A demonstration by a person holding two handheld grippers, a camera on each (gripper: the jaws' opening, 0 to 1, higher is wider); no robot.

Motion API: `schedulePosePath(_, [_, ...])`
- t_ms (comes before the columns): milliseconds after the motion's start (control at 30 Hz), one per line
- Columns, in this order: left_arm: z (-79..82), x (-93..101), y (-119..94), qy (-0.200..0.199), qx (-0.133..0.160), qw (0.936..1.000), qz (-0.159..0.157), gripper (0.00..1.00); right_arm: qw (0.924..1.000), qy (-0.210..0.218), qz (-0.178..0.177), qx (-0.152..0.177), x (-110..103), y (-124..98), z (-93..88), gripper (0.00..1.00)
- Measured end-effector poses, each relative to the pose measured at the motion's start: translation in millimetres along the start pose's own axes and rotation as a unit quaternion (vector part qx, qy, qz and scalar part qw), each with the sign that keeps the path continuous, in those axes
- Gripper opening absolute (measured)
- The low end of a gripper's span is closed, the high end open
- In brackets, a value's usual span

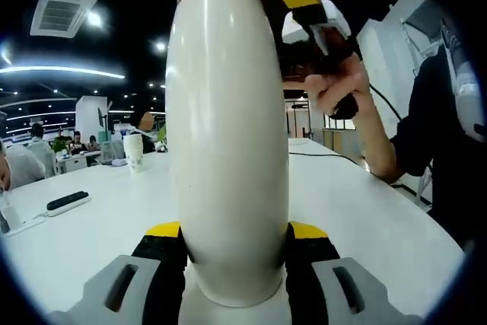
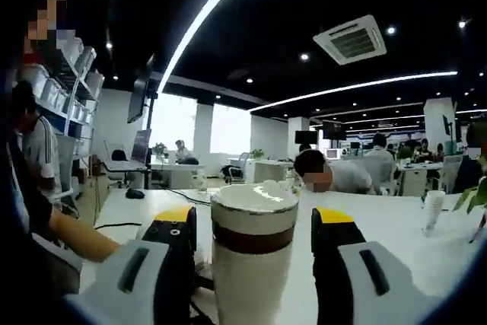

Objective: Grasp the water cup twist off the cup lid place the cup lid on the table

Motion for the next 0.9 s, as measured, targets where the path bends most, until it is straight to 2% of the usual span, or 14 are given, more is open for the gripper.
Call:
schedulePosePath(67, [0.0, 0.0, 0.0, 0.000, 0.000, 1.0000, 0.000, 0.52, 0.9996, -0.024, -0.016, 0.006, -4.4, -0.4, 3.0, 0.63])
schedulePosePath(200, [-0.1, 0.1, 0.1, 0.000, -0.001, 1.0000, 0.001, 0.52, 0.9982, -0.042, -0.040, 0.012, -4.3, 4.0, 9.3, 0.61])
schedulePosePath(400, [-0.2, 0.6, 0.1, 0.001, -0.002, 1.0000, 0.001, 0.52, 0.9981, -0.043, -0.042, 0.013, 3.2, 10.8, 11.7, 0.51])
schedulePosePath(500, [-0.3, 0.0, 0.1, 0.001, -0.002, 1.0000, 0.001, 0.52, 0.9988, -0.037, -0.029, 0.016, 4.5, 10.9, 11.7, 0.51])
schedulePosePath(667, [-0.3, -0.3, 0.0, 0.001, -0.002, 1.0000, 0.001, 0.52, 0.9990, -0.027, 0.020, 0.028, 6.9, 10.1, 11.4, 0.50])
schedulePosePath(767, [-0.3, -0.3, 0.2, 0.001, -0.002, 1.0000, 0.001, 0.52, 0.9966, -0.016, 0.073, 0.033, 10.5, 12.6, 11.1, 0.50])
schedulePosePath(900, [-0.3, 0.0, 0.5, 0.001, -0.002, 1.0000, 0.001, 0.52, 0.9869, 0.001, 0.157, 0.034, 14.4, 16.8, 9.9, 0.50])
Point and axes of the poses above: the point that each gripper's makers call its tool centre point, and the gripper's own axes: y roughly forward along the fingers, x roughly to its right, z roughly out of its top, the point moved 6 cm from there along -y, roughly backward along the fingers, and after that the axes turned 8 degrees about -z, right-handed, at the moved point
